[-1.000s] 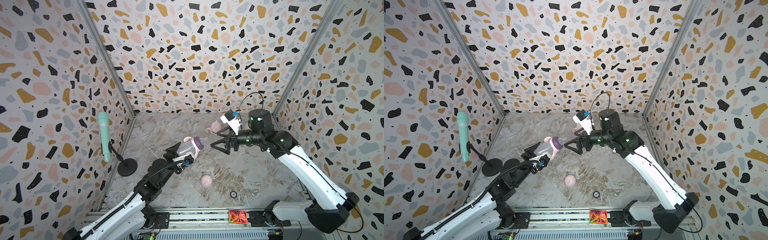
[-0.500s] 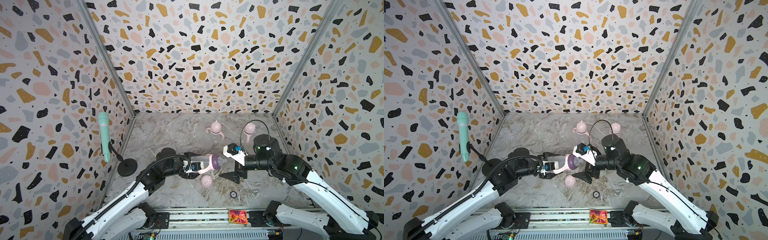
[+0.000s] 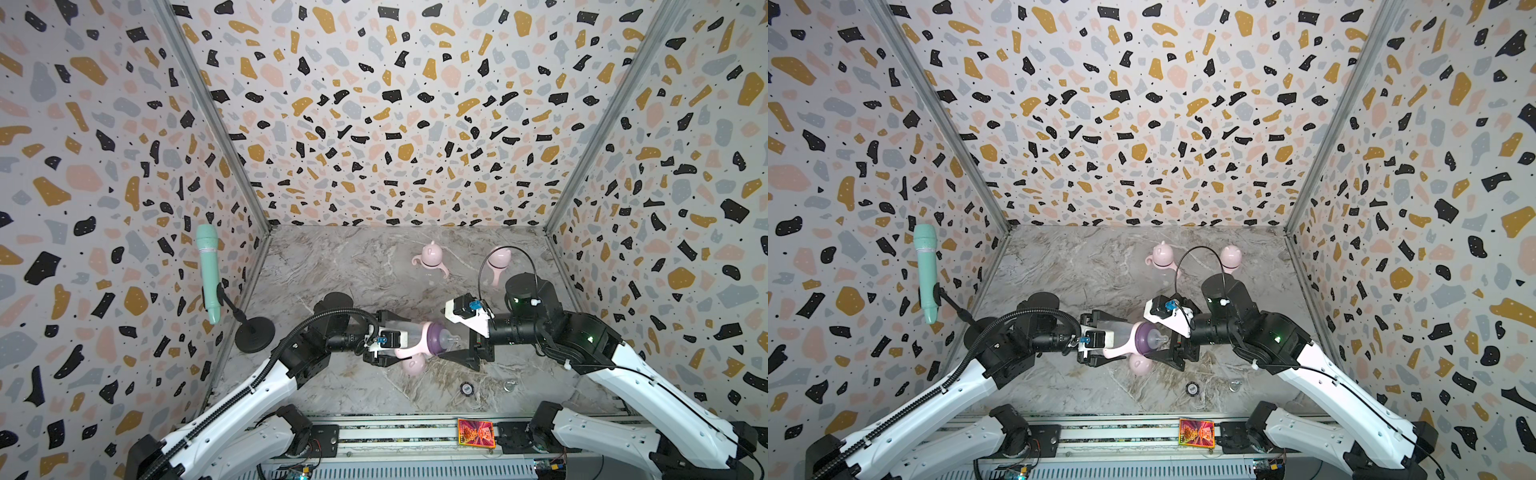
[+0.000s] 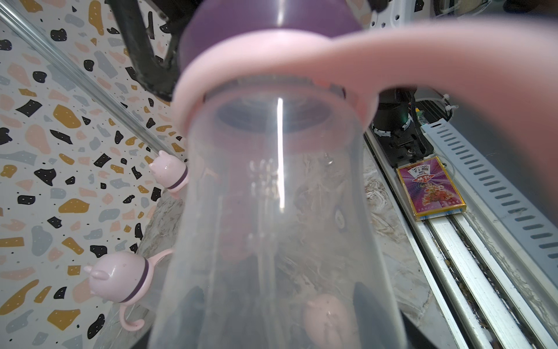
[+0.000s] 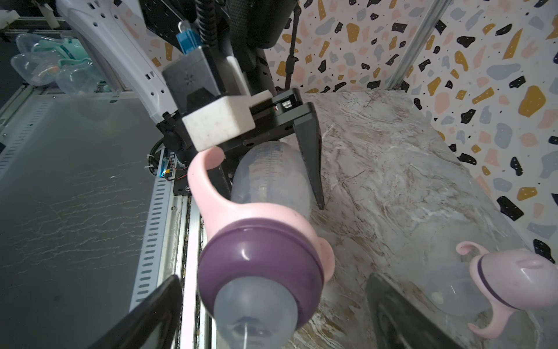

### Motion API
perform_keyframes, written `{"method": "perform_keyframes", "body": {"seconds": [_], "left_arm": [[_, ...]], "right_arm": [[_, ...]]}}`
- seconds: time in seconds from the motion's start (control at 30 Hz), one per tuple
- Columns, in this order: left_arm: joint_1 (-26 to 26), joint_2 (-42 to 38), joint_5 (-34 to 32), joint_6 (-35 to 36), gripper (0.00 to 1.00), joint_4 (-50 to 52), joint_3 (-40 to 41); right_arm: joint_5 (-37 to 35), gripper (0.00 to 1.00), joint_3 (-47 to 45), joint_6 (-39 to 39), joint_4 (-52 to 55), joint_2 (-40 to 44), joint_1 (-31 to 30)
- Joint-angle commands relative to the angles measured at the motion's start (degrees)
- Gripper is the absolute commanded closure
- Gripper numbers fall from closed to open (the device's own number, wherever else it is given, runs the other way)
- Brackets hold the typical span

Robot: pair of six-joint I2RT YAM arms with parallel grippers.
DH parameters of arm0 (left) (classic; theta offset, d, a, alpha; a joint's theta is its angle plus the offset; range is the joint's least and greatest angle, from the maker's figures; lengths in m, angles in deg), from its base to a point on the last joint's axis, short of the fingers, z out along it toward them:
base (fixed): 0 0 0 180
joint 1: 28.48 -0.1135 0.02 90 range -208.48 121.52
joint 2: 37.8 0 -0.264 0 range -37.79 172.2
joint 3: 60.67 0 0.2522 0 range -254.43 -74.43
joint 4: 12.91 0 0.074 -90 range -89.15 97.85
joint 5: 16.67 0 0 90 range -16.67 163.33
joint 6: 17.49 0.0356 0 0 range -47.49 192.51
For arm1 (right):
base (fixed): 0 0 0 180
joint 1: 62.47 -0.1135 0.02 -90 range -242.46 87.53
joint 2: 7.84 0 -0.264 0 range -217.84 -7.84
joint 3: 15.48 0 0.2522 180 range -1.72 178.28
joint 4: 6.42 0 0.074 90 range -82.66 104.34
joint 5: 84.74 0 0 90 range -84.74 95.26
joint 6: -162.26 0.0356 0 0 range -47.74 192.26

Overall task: Assemble the baby bottles
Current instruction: Screw the nipple onto the baby bottle.

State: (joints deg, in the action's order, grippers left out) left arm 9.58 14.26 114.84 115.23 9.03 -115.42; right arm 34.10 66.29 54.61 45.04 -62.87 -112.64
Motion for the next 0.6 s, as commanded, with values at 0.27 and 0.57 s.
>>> {"method": "perform_keyframes", "body": {"seconds": [0.27,0.57], "left_arm": [[0.08,-0.73,2.75,0.43,0.87,-1.46,-2.43],[0.09,-0.83,2.96,0.53,0.87,-1.51,-2.25]], "right_arm": [[-0.76,0.11,-0.50,0.30,0.31,-2.16,-2.27],[-1.75,0.26,-0.88,1.55,-0.07,-2.19,-2.30]]}}
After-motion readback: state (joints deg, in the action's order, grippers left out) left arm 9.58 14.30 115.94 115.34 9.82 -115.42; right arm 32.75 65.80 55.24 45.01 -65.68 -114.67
